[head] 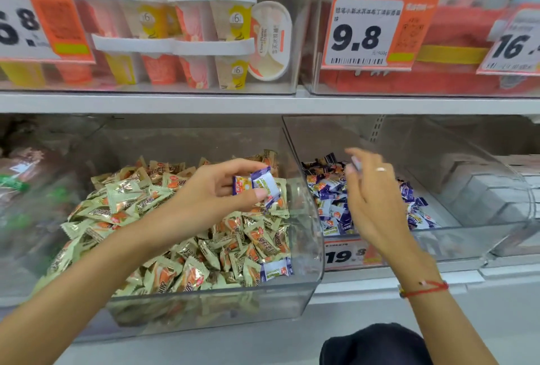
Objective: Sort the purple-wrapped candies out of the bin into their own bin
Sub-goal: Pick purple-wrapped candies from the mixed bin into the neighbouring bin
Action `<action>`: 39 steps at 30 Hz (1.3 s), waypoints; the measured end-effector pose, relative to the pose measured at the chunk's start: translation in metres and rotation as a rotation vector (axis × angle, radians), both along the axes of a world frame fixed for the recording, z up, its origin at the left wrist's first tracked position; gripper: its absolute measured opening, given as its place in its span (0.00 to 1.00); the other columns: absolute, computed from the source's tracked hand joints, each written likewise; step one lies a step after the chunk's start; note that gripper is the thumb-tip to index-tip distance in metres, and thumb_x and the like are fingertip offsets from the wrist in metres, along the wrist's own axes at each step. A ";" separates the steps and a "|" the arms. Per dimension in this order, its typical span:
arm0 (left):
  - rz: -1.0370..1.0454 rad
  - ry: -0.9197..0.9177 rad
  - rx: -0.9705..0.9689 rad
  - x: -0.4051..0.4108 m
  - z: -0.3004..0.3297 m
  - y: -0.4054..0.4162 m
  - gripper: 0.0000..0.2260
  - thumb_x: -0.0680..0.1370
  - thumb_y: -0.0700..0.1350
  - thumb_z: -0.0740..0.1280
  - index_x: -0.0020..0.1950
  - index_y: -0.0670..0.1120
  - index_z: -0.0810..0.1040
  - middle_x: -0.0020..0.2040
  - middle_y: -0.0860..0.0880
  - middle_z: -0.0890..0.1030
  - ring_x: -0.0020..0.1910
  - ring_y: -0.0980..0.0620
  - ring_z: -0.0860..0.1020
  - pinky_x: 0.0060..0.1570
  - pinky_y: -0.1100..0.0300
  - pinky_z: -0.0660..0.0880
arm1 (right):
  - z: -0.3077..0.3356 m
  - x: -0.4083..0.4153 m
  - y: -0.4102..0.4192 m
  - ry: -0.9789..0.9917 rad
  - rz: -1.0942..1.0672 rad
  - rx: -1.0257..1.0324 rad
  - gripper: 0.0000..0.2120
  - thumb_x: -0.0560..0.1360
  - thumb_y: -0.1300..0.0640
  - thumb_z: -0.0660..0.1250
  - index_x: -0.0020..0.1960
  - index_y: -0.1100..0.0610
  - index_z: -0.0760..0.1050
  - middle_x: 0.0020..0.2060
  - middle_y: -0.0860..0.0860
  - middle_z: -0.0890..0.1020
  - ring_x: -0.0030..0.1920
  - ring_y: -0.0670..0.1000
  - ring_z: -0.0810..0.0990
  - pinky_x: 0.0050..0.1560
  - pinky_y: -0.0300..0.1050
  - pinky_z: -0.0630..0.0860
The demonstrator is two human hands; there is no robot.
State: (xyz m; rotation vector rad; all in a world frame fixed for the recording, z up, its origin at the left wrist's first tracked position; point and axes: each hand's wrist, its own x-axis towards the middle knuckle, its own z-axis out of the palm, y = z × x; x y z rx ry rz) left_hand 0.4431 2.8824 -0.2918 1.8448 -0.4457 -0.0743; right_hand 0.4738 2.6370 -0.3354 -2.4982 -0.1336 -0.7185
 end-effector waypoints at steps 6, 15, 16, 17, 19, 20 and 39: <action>-0.027 -0.156 0.048 0.003 0.007 -0.027 0.11 0.75 0.45 0.70 0.55 0.58 0.77 0.50 0.65 0.81 0.48 0.63 0.80 0.47 0.72 0.73 | -0.019 0.025 -0.019 0.630 0.156 -0.244 0.25 0.82 0.41 0.45 0.74 0.48 0.63 0.76 0.49 0.60 0.76 0.53 0.55 0.73 0.60 0.55; 0.036 -0.531 0.583 0.031 0.012 -0.080 0.25 0.78 0.52 0.66 0.73 0.62 0.62 0.68 0.57 0.73 0.66 0.56 0.68 0.62 0.53 0.70 | -0.010 -0.008 -0.024 -0.057 0.025 0.232 0.12 0.81 0.59 0.58 0.59 0.50 0.76 0.56 0.47 0.79 0.54 0.50 0.76 0.55 0.50 0.72; 0.088 -0.542 0.571 0.029 0.011 -0.073 0.23 0.78 0.52 0.66 0.71 0.61 0.64 0.65 0.58 0.74 0.64 0.58 0.69 0.61 0.55 0.71 | -0.006 -0.014 -0.024 -0.062 0.050 0.234 0.11 0.80 0.58 0.58 0.59 0.48 0.75 0.56 0.46 0.79 0.53 0.49 0.76 0.55 0.50 0.73; 0.137 -0.557 0.553 0.026 0.008 -0.062 0.19 0.78 0.51 0.66 0.68 0.60 0.69 0.61 0.59 0.77 0.60 0.60 0.72 0.58 0.57 0.72 | -0.001 -0.020 -0.023 -0.071 0.084 0.236 0.10 0.80 0.56 0.59 0.59 0.47 0.75 0.56 0.44 0.78 0.54 0.47 0.76 0.55 0.49 0.73; 0.183 -0.512 0.558 0.019 -0.002 -0.038 0.09 0.78 0.50 0.66 0.57 0.58 0.78 0.51 0.61 0.80 0.49 0.67 0.75 0.51 0.63 0.75 | 0.008 -0.032 -0.013 -0.078 0.198 0.222 0.11 0.80 0.50 0.59 0.60 0.43 0.74 0.57 0.39 0.77 0.58 0.41 0.74 0.59 0.41 0.71; 0.163 -0.459 0.591 0.015 -0.008 -0.026 0.06 0.78 0.49 0.66 0.53 0.58 0.79 0.49 0.62 0.81 0.47 0.68 0.76 0.49 0.65 0.75 | 0.011 -0.036 -0.004 -0.059 0.272 0.200 0.13 0.78 0.47 0.58 0.62 0.41 0.72 0.59 0.37 0.76 0.62 0.38 0.72 0.62 0.36 0.68; -0.112 -0.339 0.825 0.011 -0.053 -0.002 0.09 0.74 0.59 0.68 0.51 0.56 0.78 0.44 0.62 0.79 0.43 0.66 0.76 0.38 0.67 0.70 | -0.011 -0.036 0.039 0.079 0.520 0.214 0.16 0.76 0.40 0.58 0.59 0.43 0.76 0.65 0.36 0.71 0.72 0.38 0.60 0.68 0.35 0.57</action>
